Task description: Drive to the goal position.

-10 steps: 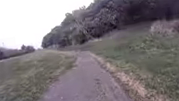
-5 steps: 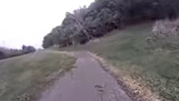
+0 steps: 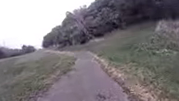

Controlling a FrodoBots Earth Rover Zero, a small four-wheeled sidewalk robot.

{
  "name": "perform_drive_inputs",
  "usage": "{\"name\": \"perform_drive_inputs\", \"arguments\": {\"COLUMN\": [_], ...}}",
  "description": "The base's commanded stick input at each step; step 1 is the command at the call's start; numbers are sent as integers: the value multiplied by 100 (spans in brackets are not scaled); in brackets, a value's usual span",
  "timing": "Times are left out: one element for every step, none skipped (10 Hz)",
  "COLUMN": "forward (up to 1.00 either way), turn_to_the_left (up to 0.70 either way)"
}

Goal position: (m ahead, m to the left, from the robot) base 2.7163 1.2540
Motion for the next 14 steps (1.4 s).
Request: {"name": "perform_drive_inputs", "arguments": {"forward": [60, 60, 60, 60, 60, 60, 60, 60, 60, 60, 60, 60, 60, 60], "turn_to_the_left": [0, 0, 0, 0, 0, 0, 0, 0, 0, 0, 0, 0, 0, 0]}}
